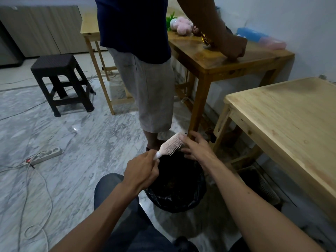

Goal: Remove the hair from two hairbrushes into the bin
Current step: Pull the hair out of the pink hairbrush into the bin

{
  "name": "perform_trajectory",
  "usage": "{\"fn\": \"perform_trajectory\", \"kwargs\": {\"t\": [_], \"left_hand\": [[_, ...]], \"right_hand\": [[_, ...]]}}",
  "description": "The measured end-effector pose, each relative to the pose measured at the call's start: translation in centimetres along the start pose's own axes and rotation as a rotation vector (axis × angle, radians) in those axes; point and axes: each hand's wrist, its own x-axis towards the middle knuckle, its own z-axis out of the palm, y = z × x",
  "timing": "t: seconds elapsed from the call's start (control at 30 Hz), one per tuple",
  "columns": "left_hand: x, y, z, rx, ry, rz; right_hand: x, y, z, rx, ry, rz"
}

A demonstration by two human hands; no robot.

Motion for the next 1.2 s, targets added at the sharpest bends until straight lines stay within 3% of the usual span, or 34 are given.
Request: {"fn": "perform_trajectory", "kwargs": {"t": [0.1, 0.3, 0.5, 0.6, 0.73, 0.87, 1.2], "left_hand": [[-0.1, 0.1, -0.1, -0.013, -0.014, 0.018], [0.0, 0.2, -0.1, -0.049, -0.008, 0.011], [0.9, 0.2, -0.5, -0.091, -0.019, -0.099], [0.9, 0.0, -0.6, -0.060, -0.029, -0.159], [0.5, 0.1, -0.8, -0.057, -0.062, -0.163], [-0.1, 0.8, -1.3, -0.077, -0.057, -0.140], [-0.1, 2.2, -4.5, -0.237, 0.035, -0.115]], "right_hand": [[0.3, -0.1, 0.1, 0.033, 0.108, -0.115], [0.6, -1.1, 0.3, -0.029, 0.298, -0.093], [0.1, -3.8, 0.6, 0.266, 0.352, 0.082], [0.0, -4.5, 0.8, 0.174, 0.378, 0.108], [-0.3, -4.3, 1.4, 0.020, 0.278, 0.194], [-1.0, -3.9, 2.3, 0.087, 0.111, 0.224], [-2.8, -8.0, 1.8, 0.242, 0.104, 0.107]]}}
